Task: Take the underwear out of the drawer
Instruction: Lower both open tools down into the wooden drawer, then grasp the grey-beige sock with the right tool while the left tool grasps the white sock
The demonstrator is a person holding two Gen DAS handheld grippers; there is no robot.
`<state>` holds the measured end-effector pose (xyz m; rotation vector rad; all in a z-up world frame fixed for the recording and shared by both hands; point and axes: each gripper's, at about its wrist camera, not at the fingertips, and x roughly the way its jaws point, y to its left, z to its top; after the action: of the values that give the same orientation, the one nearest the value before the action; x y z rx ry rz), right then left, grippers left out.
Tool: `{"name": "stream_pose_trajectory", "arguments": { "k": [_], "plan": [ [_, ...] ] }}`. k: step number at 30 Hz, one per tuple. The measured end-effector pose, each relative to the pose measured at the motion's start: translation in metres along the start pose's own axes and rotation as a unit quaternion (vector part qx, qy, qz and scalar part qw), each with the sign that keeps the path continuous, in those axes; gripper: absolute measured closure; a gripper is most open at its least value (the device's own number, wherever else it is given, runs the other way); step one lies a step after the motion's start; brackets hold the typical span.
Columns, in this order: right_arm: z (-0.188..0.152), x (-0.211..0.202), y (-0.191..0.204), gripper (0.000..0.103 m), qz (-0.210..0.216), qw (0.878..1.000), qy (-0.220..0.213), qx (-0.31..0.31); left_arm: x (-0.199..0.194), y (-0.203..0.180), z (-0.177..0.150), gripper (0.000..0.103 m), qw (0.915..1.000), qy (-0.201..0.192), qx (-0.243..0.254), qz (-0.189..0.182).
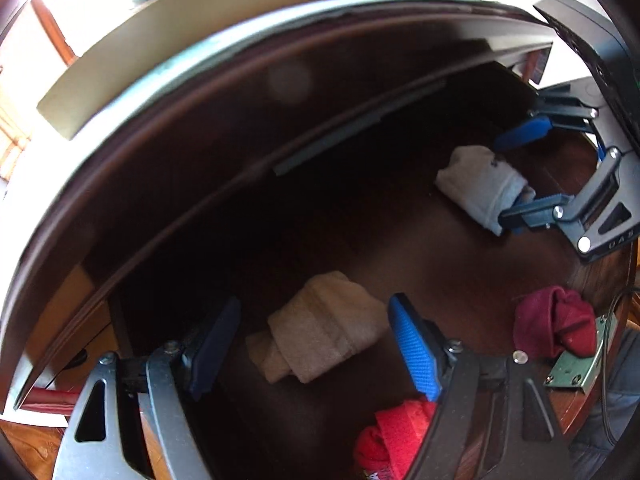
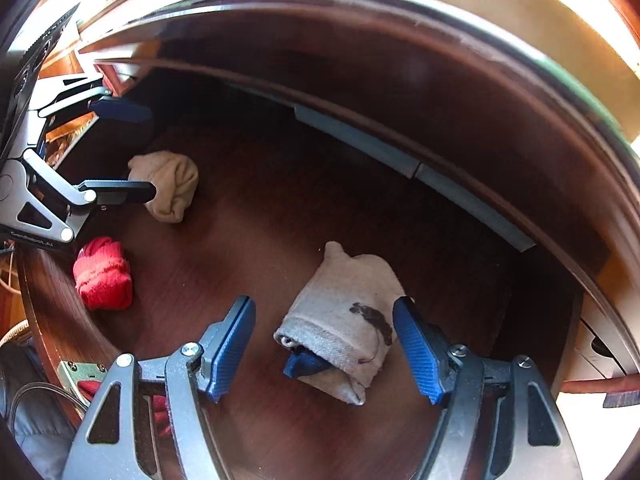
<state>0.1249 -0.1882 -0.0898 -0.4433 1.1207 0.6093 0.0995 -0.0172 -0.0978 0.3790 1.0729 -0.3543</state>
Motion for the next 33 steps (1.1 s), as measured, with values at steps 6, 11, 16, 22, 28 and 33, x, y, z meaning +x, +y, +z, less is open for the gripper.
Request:
{"name": "stream_pose_trajectory", "arguments": {
  "k": [6,11,16,22,28,33],
  "plan": [
    [0.007,0.012,0.003,0.030,0.005,1.000,0.017,-0.010,0.019,-0.008,0.004,0.026,0.9986,0.043,0.023,-0.020],
    [0.015,0.023,0.008,0.030,0.003,1.000,0.026,-0.013,0.030,-0.017,0.009,0.026,0.9964,0.066,0.049,-0.021],
    [0.018,0.037,0.011,0.030,0.001,0.999,0.041,-0.011,0.040,-0.023,0.019,0.026,0.9955,0.078,0.050,-0.020],
    [0.021,0.049,0.005,0.040,0.014,0.998,0.057,-0.012,0.045,-0.027,0.018,0.037,0.9946,0.083,0.056,-0.026],
    [0.025,0.057,0.008,0.058,0.027,0.997,0.065,-0.017,0.047,-0.027,0.019,0.058,0.9942,0.078,0.063,-0.039],
    [0.026,0.057,0.008,0.072,0.038,0.998,0.056,-0.016,0.035,-0.033,0.021,0.065,0.9954,0.059,0.071,-0.024]
  ]
}}
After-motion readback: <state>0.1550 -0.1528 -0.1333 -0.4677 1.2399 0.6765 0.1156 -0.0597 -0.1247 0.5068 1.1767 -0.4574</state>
